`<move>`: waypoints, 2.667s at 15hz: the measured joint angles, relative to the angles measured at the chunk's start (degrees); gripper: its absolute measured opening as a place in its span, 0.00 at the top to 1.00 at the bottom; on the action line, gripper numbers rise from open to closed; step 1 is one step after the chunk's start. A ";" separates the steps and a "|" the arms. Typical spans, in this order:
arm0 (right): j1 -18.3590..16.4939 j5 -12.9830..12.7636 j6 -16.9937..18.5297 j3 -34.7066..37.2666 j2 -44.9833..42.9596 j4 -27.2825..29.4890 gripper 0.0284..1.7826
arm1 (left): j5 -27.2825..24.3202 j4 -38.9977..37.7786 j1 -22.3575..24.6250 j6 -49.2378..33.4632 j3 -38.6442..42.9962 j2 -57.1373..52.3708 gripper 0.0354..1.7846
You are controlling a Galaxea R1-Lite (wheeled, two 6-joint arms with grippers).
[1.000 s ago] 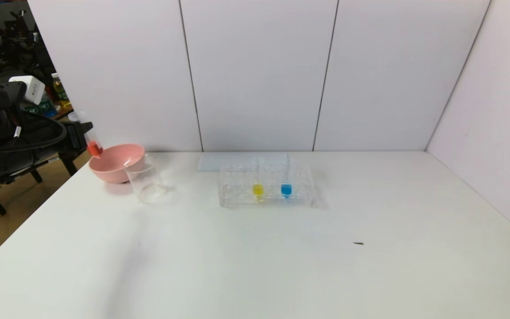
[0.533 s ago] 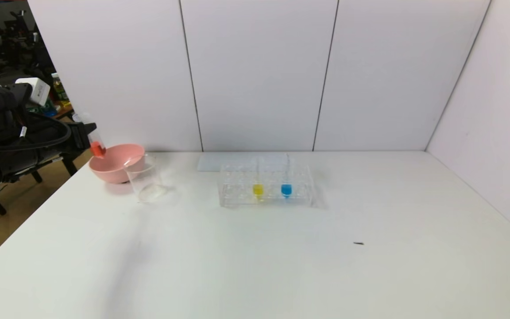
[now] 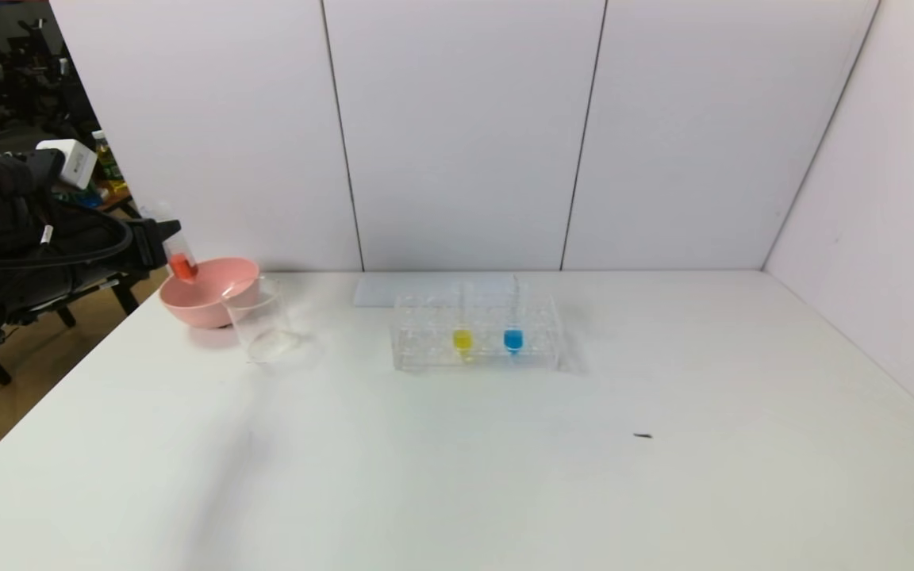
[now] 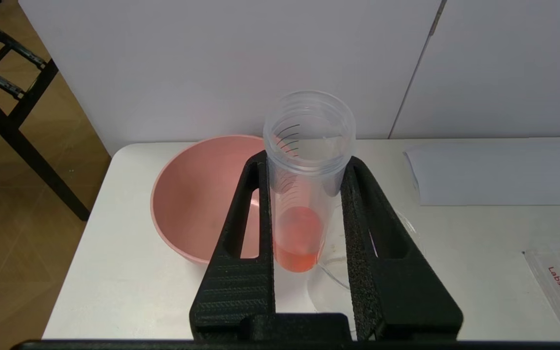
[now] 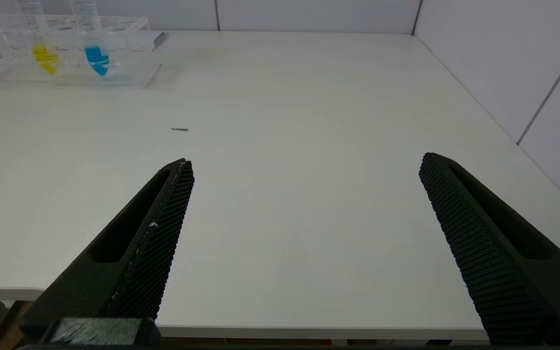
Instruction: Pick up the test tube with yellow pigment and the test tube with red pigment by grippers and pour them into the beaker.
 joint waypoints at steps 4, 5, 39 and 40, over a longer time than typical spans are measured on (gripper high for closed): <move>0.00 0.00 0.00 0.00 0.00 0.00 0.05 | -0.80 -0.16 -0.55 -0.02 -0.24 0.59 0.77; 0.00 0.00 0.00 0.00 0.00 0.00 0.05 | -0.80 -0.35 -0.61 0.11 -0.24 0.94 0.77; 0.00 0.02 0.00 0.00 0.00 0.00 0.05 | -0.96 -0.57 0.11 3.49 -3.06 7.91 0.77; 0.00 0.00 0.00 0.00 0.00 0.00 0.05 | -0.96 -0.55 0.09 3.90 -3.08 7.94 0.77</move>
